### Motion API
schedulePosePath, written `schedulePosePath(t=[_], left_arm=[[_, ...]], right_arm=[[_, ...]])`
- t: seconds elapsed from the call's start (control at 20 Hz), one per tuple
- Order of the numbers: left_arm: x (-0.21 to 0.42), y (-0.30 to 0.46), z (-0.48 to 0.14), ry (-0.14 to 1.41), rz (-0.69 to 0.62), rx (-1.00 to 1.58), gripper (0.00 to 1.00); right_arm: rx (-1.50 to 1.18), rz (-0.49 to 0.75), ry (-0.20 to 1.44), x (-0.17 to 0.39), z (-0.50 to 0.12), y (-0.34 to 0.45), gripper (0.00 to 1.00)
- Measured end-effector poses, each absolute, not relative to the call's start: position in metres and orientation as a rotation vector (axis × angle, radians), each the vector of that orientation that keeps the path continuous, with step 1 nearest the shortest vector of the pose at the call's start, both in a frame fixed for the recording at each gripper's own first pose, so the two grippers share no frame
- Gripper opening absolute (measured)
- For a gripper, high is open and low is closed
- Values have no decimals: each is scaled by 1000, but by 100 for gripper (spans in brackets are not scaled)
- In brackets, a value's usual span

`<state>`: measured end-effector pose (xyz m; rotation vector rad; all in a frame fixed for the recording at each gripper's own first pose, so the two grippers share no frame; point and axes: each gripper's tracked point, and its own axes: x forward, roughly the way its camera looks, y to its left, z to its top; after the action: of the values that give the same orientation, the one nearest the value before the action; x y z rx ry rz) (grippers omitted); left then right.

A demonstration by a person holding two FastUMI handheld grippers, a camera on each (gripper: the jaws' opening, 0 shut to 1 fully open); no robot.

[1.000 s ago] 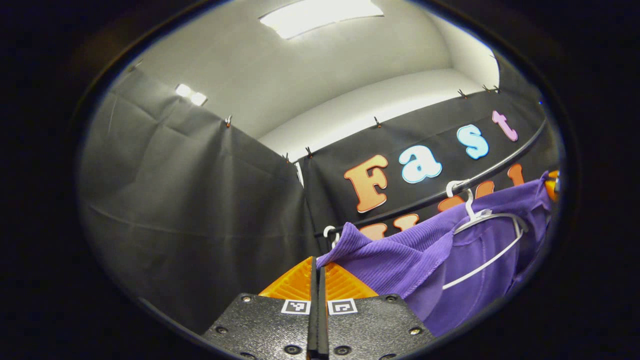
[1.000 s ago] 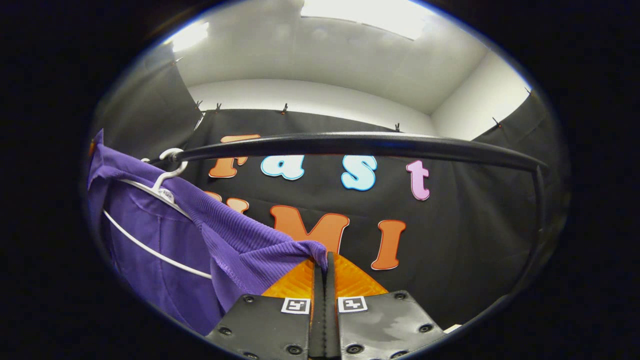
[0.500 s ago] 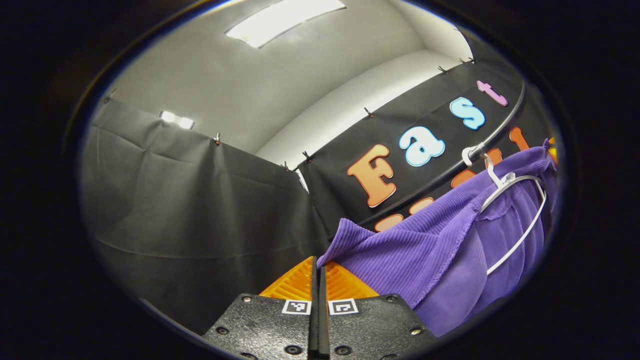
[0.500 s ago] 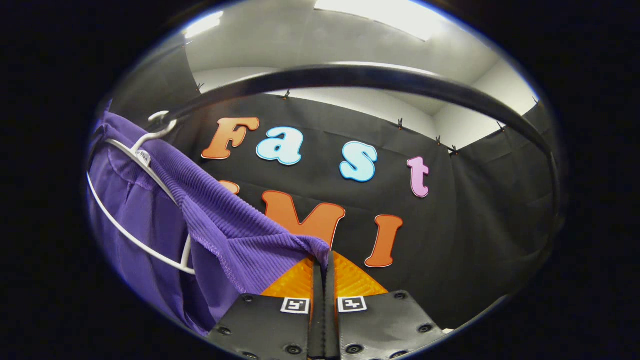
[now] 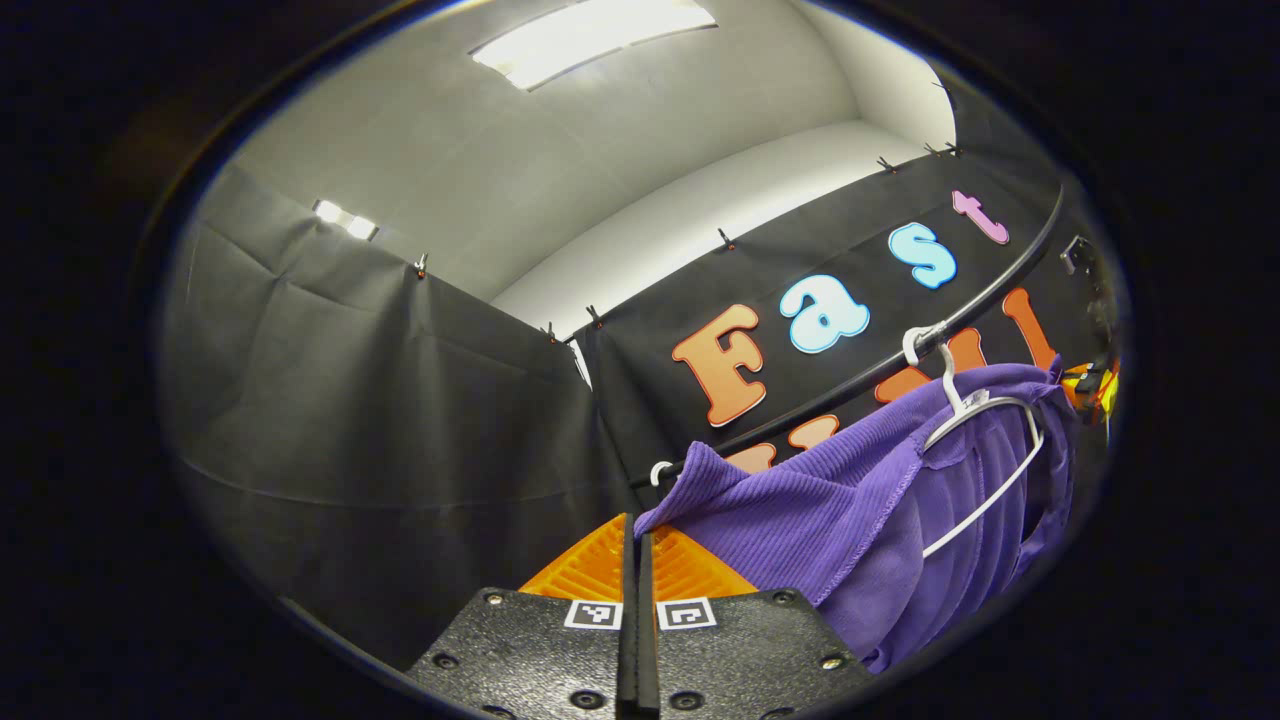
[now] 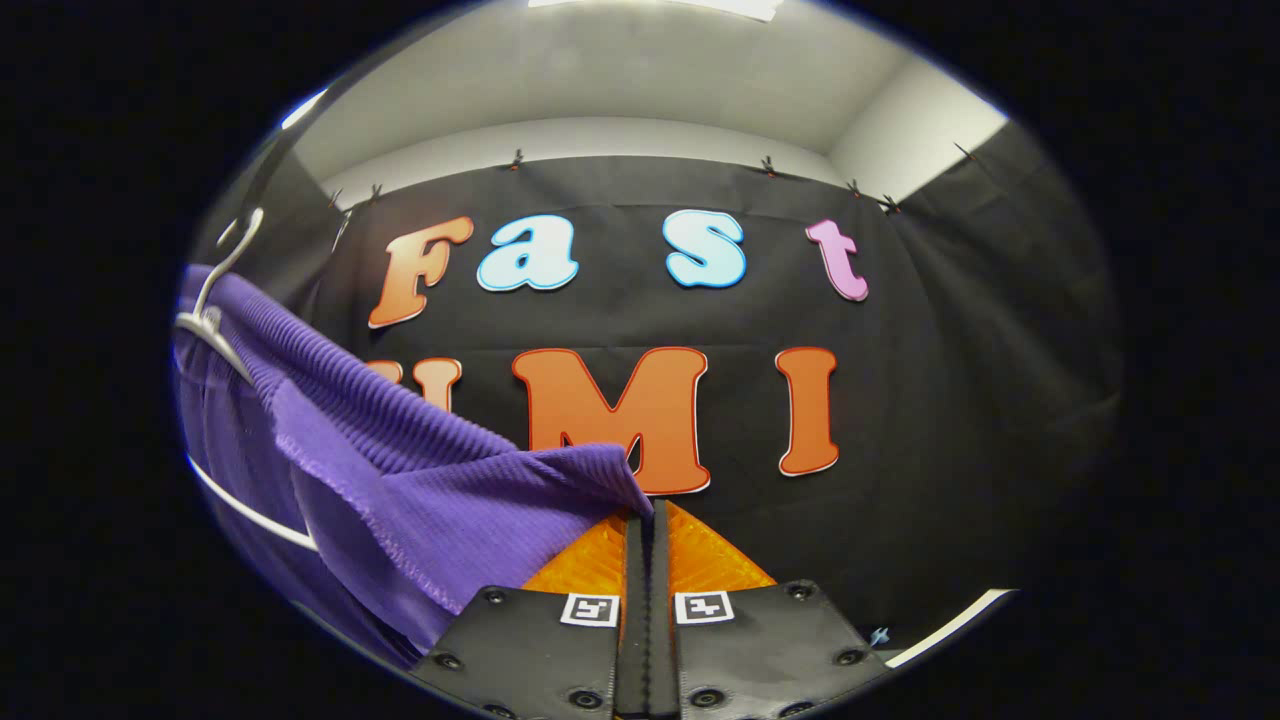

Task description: Grasp the clothes on the hanger with both hands and then place them into the laundry hamper below.

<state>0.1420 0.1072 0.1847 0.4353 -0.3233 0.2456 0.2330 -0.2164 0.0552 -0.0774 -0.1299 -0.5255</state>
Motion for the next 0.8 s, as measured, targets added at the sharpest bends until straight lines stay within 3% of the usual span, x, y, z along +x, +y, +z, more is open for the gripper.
schedulePosePath(t=[0.05,0.2,0.4,0.45,0.55,0.65,0.75,0.8], left_arm=[[140,114,192,-359,271,433,0],[146,102,191,-404,252,400,0],[140,88,196,-403,247,430,0],[141,88,193,-389,245,432,0],[143,92,186,-360,237,426,0],[146,96,181,-335,235,424,0],[151,99,172,-300,219,408,0],[153,99,165,-280,211,403,0]], right_arm=[[-13,-545,-132,228,54,-239,7],[205,-357,-54,244,10,-219,7],[84,-200,-68,227,-23,-179,7],[39,-179,-63,218,-28,-168,1],[43,-132,-54,192,-44,-136,19],[84,-78,-52,161,-45,-107,57],[133,-47,-58,140,-38,-88,71],[155,-12,-50,129,-38,-74,61]])
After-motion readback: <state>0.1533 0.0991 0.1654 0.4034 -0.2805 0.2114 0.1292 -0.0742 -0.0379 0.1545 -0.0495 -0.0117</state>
